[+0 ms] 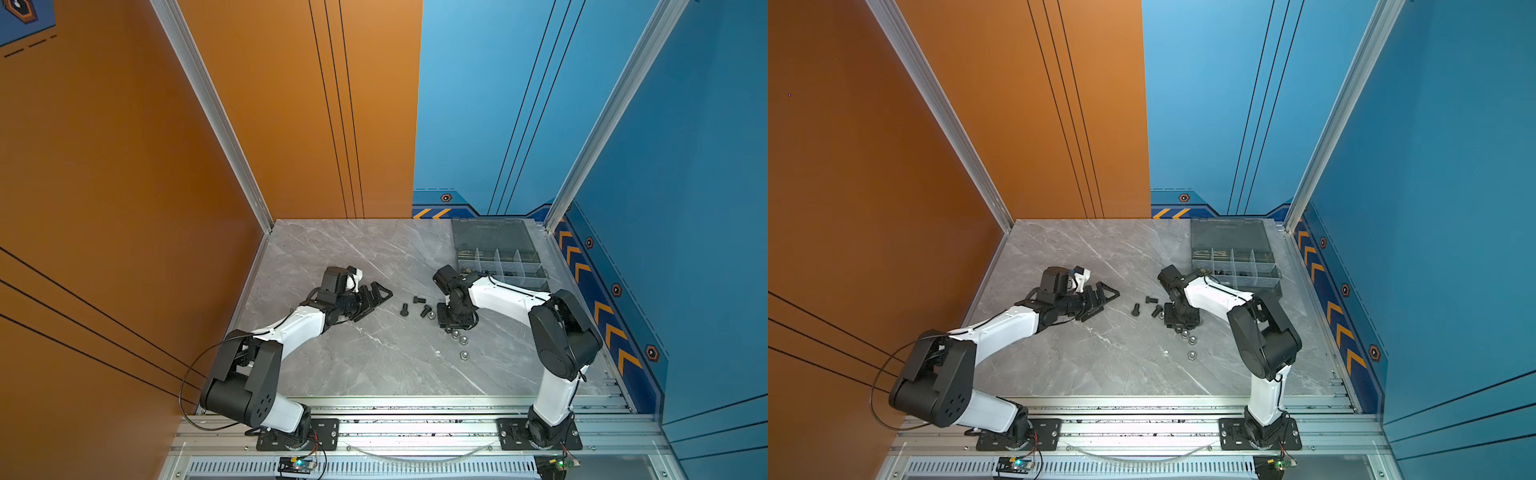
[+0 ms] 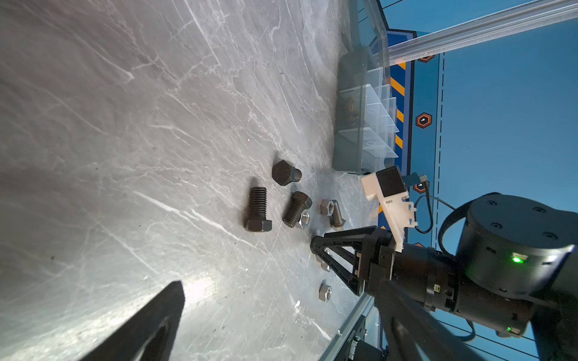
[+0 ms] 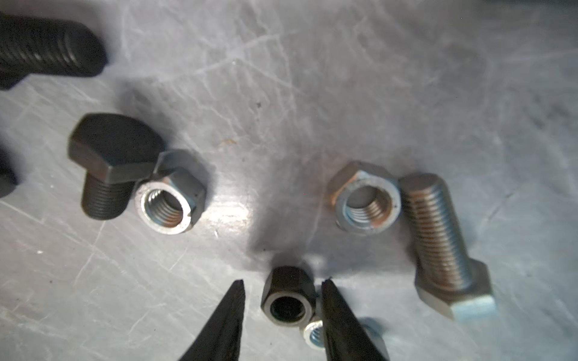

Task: Sort the screws and nuts into containers
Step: Pick up the nut from the center of the table.

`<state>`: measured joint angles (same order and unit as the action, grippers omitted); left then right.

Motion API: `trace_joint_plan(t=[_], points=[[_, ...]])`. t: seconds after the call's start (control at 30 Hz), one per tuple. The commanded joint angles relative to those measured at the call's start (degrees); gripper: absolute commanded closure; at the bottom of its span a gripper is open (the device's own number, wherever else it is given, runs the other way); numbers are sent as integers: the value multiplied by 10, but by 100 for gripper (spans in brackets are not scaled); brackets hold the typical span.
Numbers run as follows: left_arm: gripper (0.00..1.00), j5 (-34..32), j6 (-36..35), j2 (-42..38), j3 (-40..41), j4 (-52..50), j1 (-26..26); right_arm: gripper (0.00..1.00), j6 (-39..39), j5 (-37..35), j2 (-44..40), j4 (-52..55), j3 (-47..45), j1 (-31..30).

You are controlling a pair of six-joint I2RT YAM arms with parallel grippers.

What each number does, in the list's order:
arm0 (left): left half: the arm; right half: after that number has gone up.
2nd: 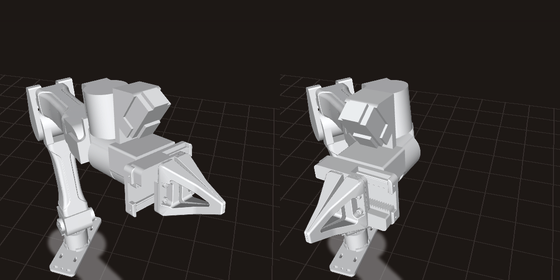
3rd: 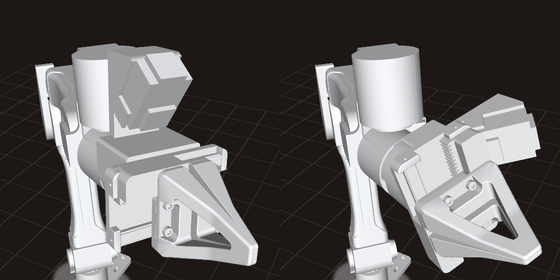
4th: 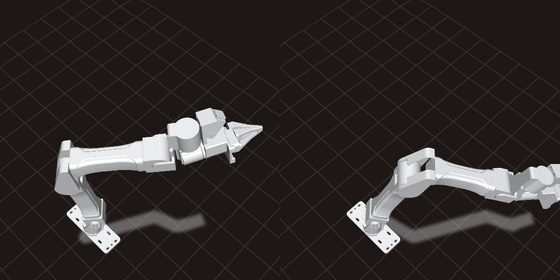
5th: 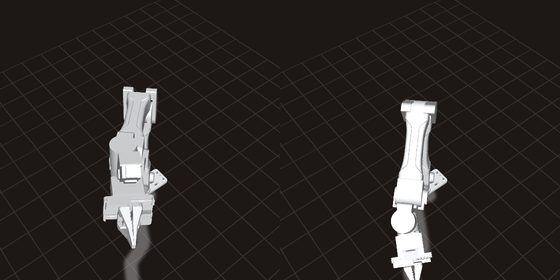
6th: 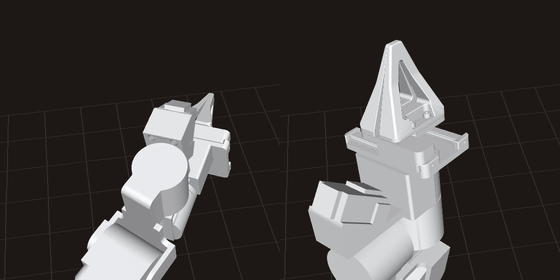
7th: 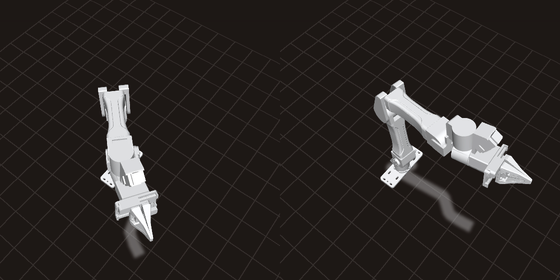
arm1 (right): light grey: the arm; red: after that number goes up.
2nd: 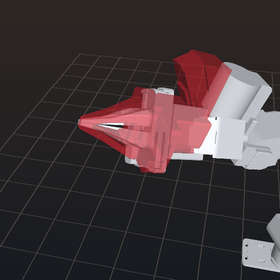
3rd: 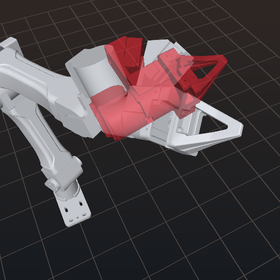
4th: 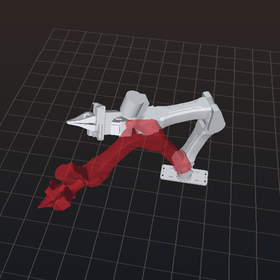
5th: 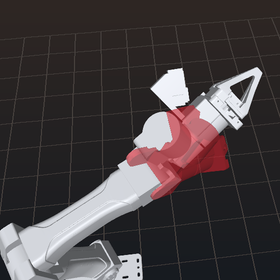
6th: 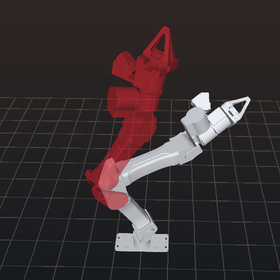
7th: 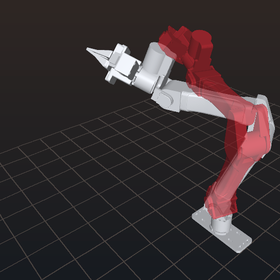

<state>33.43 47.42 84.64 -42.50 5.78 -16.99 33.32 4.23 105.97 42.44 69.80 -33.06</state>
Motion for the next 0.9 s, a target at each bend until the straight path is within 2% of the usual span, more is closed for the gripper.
trace_joint_plan(t=[0.0,0.4,0.5,0.63,0.87], points=[[2,-9,-13,-15,5,-9,-4,57,2,-23,11,15,13,-4],[2,-8,-12,-13,5,-6,-4,61,-1,-33,28,21,16,-6],[2,-7,-12,-13,4,-5,-4,66,-1,-35,27,24,16,-8],[2,-5,-12,-12,5,-3,-4,79,-2,-35,25,25,14,-9],[2,-5,-11,-14,8,-1,-3,90,-4,-30,1,11,16,-5]])
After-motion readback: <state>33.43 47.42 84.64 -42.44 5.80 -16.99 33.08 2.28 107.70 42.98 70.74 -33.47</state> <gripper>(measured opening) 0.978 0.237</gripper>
